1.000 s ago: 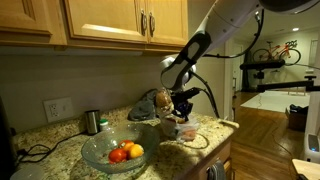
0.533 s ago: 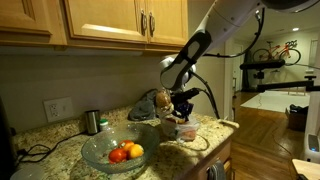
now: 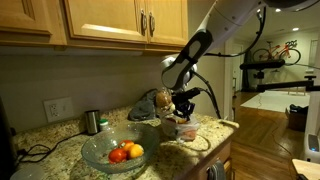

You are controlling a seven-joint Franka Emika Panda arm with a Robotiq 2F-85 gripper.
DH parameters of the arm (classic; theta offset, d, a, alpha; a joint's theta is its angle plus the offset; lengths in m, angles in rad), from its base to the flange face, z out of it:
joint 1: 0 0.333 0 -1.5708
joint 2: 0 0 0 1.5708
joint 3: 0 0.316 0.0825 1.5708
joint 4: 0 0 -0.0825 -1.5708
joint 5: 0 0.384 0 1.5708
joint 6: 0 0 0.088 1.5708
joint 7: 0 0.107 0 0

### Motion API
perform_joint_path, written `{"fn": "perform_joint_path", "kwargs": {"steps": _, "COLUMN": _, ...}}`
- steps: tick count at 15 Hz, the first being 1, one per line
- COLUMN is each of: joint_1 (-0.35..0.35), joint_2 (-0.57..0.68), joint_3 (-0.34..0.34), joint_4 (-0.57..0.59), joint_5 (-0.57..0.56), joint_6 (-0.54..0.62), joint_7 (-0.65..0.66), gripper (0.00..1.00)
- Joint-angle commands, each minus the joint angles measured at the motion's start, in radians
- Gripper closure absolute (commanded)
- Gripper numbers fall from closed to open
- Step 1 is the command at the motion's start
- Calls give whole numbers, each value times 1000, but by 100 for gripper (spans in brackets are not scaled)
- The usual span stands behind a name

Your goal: Pick a peach from the bag and place it in the bowl

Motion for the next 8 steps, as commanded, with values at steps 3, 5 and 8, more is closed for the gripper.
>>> {"fn": "perform_joint_path", "kwargs": {"steps": 3, "joint_1": 20, "joint_2": -80, "joint_3": -24, "joint_4": -99, "joint_5": -37, "joint_6": -11, "joint_7": 44, "gripper": 100}}
{"fn": "perform_joint_path", "kwargs": {"steps": 5, "joint_1": 22, "joint_2": -87, "joint_3": -26, "joint_4": -109, "joint_5": -46, "joint_6": -10, "joint_7": 48, "gripper": 100}}
{"fn": "perform_joint_path", "kwargs": {"steps": 8, "joint_1": 21, "joint_2": -88, "joint_3": -25, "joint_4": -113, "joint_5": -58, "joint_6": -12, "joint_7": 55, "gripper": 100}}
